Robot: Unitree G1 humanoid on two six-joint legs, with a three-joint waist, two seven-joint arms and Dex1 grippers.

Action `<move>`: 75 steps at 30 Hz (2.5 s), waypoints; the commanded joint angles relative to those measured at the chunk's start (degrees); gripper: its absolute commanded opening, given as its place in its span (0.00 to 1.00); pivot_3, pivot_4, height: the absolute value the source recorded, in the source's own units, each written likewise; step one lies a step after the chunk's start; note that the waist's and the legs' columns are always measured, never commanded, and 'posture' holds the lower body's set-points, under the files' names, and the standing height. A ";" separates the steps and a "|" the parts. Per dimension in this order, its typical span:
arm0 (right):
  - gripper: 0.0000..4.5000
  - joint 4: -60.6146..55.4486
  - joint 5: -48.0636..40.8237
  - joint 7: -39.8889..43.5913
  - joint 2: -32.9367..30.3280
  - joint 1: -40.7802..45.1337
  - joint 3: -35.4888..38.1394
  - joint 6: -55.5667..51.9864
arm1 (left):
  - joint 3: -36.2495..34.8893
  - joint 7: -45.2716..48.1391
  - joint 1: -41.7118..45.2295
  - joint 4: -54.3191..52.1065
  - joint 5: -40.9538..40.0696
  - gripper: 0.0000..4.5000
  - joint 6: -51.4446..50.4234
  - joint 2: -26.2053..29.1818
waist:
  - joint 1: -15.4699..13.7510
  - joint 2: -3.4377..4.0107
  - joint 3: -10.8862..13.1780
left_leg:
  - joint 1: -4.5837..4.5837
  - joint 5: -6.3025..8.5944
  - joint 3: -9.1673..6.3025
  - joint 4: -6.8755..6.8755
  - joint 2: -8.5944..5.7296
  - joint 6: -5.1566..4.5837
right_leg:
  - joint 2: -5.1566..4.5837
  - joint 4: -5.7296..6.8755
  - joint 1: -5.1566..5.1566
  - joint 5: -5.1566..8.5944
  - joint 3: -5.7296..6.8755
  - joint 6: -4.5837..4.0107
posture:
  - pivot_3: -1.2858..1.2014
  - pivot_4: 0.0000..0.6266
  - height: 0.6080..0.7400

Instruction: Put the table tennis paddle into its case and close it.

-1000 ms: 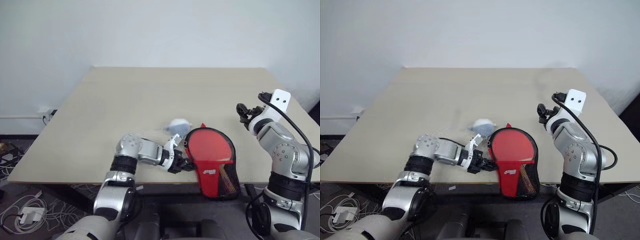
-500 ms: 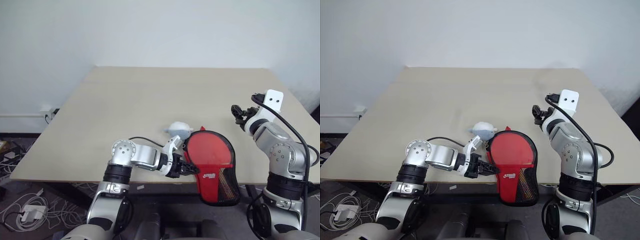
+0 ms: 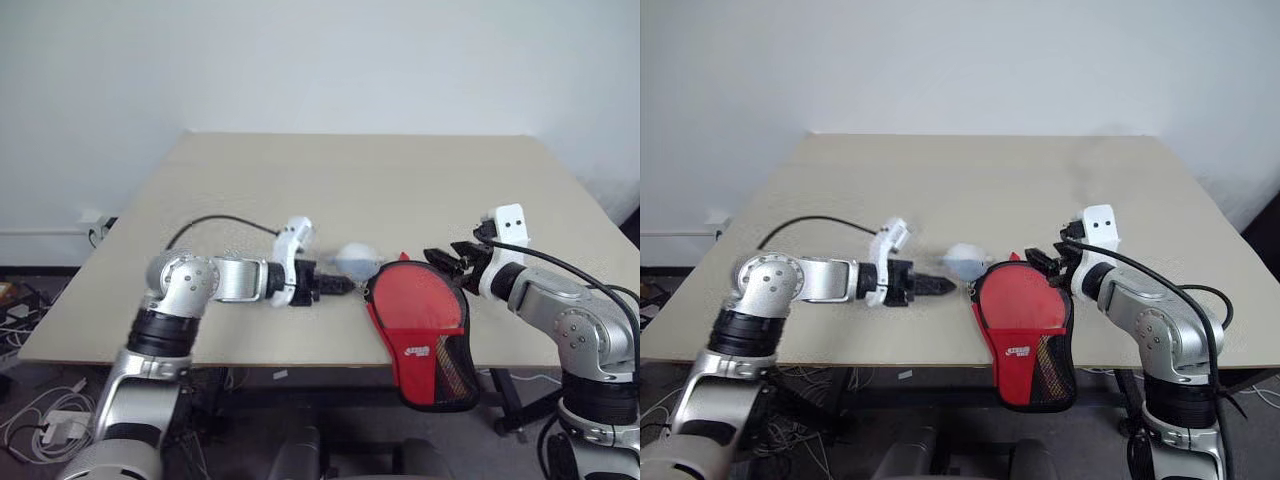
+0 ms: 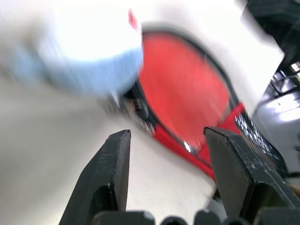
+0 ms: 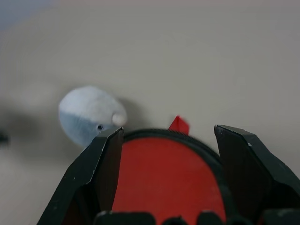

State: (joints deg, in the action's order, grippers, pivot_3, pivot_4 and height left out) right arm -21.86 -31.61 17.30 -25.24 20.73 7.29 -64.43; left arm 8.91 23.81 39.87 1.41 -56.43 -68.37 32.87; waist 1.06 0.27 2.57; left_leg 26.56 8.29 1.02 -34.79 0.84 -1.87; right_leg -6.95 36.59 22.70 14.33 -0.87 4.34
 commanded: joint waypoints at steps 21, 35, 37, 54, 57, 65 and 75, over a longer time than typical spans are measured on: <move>0.30 8.89 6.68 -4.87 3.73 6.35 1.02 6.37 | 11.06 20.31 -0.49 -2.08 27.59 0.99 17.65 -9.68 | 0.10 -0.29 0.21 | 0.12 -0.03 -0.16 -0.26 0.04 -0.05 | 0.10 -0.02 -0.04 0.04 -0.03 0.10 | 0.52 0.00 0.81; 0.30 13.99 7.67 -5.87 4.59 10.55 3.80 7.41 | 25.34 15.46 -4.46 3.23 45.33 0.99 30.70 -21.07 | 0.23 -0.25 0.18 | 0.04 -0.10 -0.18 -0.40 0.04 -0.18 | 0.12 0.04 -0.19 0.04 -0.04 0.08 | 0.52 0.00 0.81; 0.30 14.88 6.08 -4.23 5.35 11.07 3.84 6.72 | 25.67 15.46 -4.43 4.96 46.50 0.99 30.01 -22.15 | 0.22 -0.25 0.18 | 0.03 -0.11 -0.20 -0.44 0.04 -0.19 | 0.13 0.08 -0.19 0.03 -0.04 0.08 | 0.52 0.00 0.81; 0.30 13.01 6.41 2.42 1.48 8.17 -4.36 -0.56 | 3.26 25.22 -2.43 -3.61 35.29 0.99 27.74 -10.76 | 0.22 -0.23 0.17 | 0.03 -0.12 -0.20 -0.49 0.05 -0.20 | 0.11 0.09 -0.22 0.03 -0.01 0.08 | 0.52 0.00 0.81; 0.30 11.99 5.79 2.71 2.02 7.62 -4.91 -2.20 | 2.45 21.89 2.86 7.30 39.59 0.99 30.72 -10.36 | 0.16 -0.24 0.17 | 0.00 -0.12 -0.22 -0.53 0.04 -0.21 | 0.14 0.14 -0.23 0.03 0.00 0.09 | 0.52 0.00 0.81; 0.30 9.64 5.57 3.43 2.89 5.82 -7.20 -4.44 | 3.82 20.44 11.36 27.20 46.91 0.99 39.77 -13.46 | 0.04 -0.30 0.20 | 0.06 -0.13 -0.24 -0.61 0.03 -0.23 | 0.14 0.11 -0.24 -0.02 0.03 0.27 | 0.52 0.00 0.81; 0.01 8.42 6.27 3.60 3.21 3.36 -9.65 -4.56 | 3.66 24.14 13.54 35.58 48.49 1.00 40.56 -17.48 | 0.07 -0.31 0.20 | 0.06 -0.13 -0.24 -0.61 0.04 -0.22 | 0.14 0.13 -0.23 -0.02 0.03 0.26 | 0.52 0.00 0.81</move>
State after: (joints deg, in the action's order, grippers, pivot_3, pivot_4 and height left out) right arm -11.16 -25.15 20.81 -22.06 23.55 -2.94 -69.43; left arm 13.01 47.04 50.65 37.08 -8.58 -28.27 15.47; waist 1.13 -0.04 2.77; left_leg 26.62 8.16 0.78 -35.40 0.88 -2.09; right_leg -6.80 36.72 22.47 14.31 -0.84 4.60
